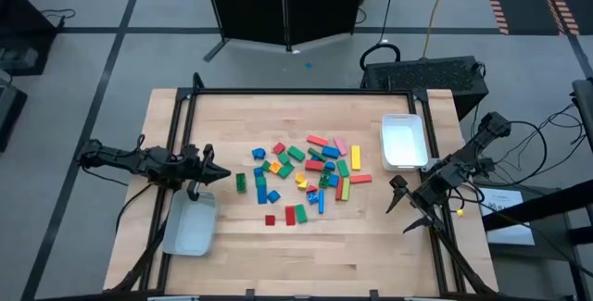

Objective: Sort blocks by size

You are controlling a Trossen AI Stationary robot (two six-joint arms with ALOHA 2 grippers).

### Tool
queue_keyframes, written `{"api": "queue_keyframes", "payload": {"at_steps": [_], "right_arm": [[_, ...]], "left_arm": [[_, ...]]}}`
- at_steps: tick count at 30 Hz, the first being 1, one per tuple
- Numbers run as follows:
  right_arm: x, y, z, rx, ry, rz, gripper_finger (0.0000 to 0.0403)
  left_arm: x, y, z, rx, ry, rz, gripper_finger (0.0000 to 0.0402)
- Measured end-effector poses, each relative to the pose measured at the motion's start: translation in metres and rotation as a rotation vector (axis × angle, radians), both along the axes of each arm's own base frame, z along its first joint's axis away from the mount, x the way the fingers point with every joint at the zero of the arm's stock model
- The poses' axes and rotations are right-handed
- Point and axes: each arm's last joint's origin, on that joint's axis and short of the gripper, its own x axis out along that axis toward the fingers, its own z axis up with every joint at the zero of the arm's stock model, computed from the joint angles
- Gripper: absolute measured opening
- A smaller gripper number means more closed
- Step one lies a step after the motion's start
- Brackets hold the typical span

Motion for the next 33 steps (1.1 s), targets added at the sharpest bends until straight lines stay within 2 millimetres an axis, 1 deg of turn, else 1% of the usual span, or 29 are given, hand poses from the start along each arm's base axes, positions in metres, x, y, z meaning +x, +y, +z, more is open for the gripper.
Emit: {"api": "queue_keyframes", "payload": {"at_steps": [17, 25, 29, 31, 33], "right_arm": [[0.0, 0.0, 0.0, 0.0, 0.0, 0.0, 0.0313], [0.001, -0.001, 0.001, 0.01, -0.013, -0.027, 0.0313], [0.001, -0.001, 0.011, 0.082, -0.079, -0.029, 0.0313], [0.0, -0.001, 0.02, 0.178, -0.127, -0.026, 0.0313], [-0.003, -0.003, 0.033, 0.292, -0.214, -0.022, 0.0313]], "left_arm": [[0.0, 0.0, 0.0, 0.0, 0.0, 0.0, 0.0], [0.0, 0.0, 0.0, 0.0, 0.001, -0.001, 0.0], [0.0, 0.0, 0.0, 0.0, 0.0, 0.0, 0.0], [0.0, 0.0, 0.0, 0.0, 0.001, 0.0, 0.0], [0.0, 0.0, 0.0, 0.0, 0.001, 0.0, 0.0]]}}
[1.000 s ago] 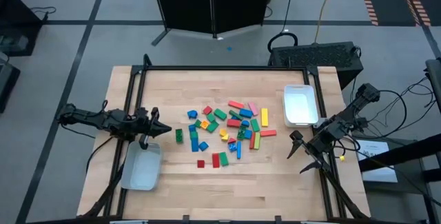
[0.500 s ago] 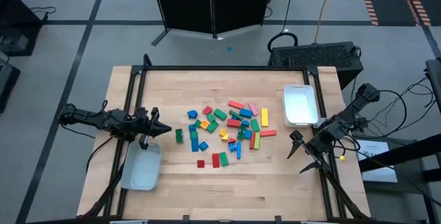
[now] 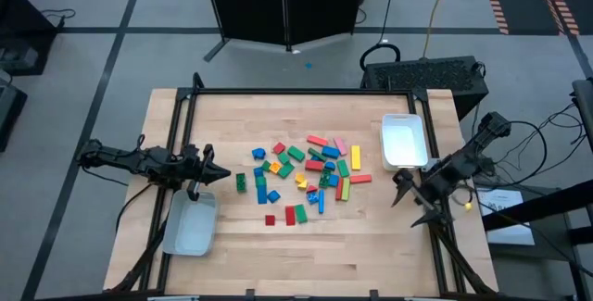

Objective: Sort blocks by size
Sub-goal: Put the green game piece into the gray bin

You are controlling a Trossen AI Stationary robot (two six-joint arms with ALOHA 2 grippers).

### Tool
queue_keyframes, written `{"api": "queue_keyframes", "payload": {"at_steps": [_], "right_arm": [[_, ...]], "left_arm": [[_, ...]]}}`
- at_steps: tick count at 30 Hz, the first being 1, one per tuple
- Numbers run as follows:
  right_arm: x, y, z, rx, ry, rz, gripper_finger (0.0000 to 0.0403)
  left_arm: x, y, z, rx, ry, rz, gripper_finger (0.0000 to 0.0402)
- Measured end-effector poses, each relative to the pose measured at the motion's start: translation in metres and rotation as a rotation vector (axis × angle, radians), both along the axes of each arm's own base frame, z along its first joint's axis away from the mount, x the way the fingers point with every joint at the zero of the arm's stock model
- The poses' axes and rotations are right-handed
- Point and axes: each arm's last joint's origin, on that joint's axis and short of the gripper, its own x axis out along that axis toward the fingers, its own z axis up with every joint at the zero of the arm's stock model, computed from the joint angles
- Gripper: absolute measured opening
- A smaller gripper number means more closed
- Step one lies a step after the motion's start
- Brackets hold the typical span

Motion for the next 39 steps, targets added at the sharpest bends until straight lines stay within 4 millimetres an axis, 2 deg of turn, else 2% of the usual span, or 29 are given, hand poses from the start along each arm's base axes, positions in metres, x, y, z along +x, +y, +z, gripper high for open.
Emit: {"api": "queue_keyframes", "payload": {"at_steps": [6, 9, 14, 20, 34, 39], "right_arm": [[-0.012, -0.018, 0.036, 0.355, -0.262, -0.164, 0.0313], [-0.019, -0.025, 0.045, 0.444, -0.359, -0.223, 0.0313], [-0.024, -0.03, 0.05, 0.389, -0.492, -0.31, 0.0313], [-0.025, -0.03, 0.05, 0.295, -0.547, -0.388, 0.0313], [-0.025, -0.031, 0.051, 0.235, -0.582, -0.437, 0.0313], [-0.028, -0.033, 0.053, 0.267, -0.609, -0.455, 0.0313]], "left_arm": [[0.0, 0.002, 0.002, -0.011, -0.017, 0.056, 0.0], [-0.001, 0.003, 0.01, -0.157, -0.095, 0.09, 0.0], [-0.004, 0.009, 0.025, -0.25, -0.26, 0.257, 0.0], [-0.009, 0.013, 0.037, -0.327, -0.393, 0.347, 0.0], [-0.015, 0.015, 0.049, -0.383, -0.501, 0.344, 0.0], [-0.018, 0.016, 0.053, -0.407, -0.545, 0.366, 0.0]]}}
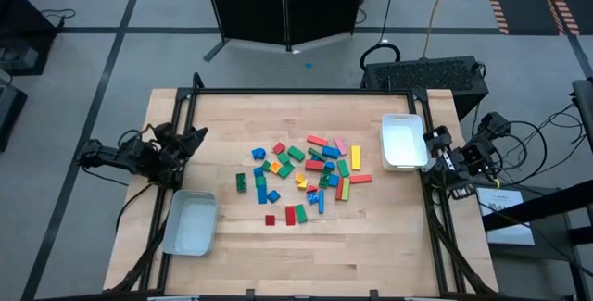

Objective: Sort blocks by size
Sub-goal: Put the green game piece into the gray bin

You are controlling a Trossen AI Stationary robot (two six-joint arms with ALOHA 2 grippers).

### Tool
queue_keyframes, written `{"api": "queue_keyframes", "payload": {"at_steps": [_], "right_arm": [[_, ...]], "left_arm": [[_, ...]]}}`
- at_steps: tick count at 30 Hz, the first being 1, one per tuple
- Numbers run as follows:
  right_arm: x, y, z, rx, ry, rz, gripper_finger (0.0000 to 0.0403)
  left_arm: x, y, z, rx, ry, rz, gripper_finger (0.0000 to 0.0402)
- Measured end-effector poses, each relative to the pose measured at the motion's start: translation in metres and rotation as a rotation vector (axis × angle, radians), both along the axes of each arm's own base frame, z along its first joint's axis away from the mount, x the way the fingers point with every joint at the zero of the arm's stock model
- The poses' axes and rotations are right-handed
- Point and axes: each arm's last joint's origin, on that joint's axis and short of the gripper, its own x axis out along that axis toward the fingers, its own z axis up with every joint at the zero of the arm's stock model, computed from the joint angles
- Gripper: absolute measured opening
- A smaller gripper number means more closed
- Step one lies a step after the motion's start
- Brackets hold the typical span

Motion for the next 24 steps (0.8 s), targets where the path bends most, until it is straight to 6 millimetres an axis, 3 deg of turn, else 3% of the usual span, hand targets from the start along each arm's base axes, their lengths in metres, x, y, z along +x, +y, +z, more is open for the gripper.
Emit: {"api": "queue_keyframes", "payload": {"at_steps": [3, 7, 10, 12, 17, 24], "right_arm": [[-0.002, -0.002, 0.002, 0.04, -0.026, 0.016, 0.0313], [-0.002, -0.005, 0.002, 0.121, 0.015, -0.008, 0.0313], [0.0, -0.008, 0.0, 0.205, 0.084, -0.063, 0.0313], [0.002, -0.008, -0.001, 0.253, 0.131, -0.069, 0.0313], [0.006, -0.01, -0.006, 0.392, 0.25, -0.111, 0.0313], [0.011, -0.007, -0.011, 0.391, 0.327, -0.125, 0.0313]], "left_arm": [[-0.001, -0.001, 0.009, 0.036, -0.004, -0.053, 0.0], [0.002, -0.004, 0.037, 0.096, 0.052, -0.114, 0.0], [0.009, -0.006, 0.063, 0.168, 0.183, -0.108, 0.0], [0.02, -0.008, 0.074, 0.212, 0.36, -0.111, 0.0], [0.047, -0.015, 0.08, 0.286, 0.841, -0.194, 0.0002], [0.092, -0.031, 0.079, 0.372, 1.026, -0.422, 0.0059]]}}
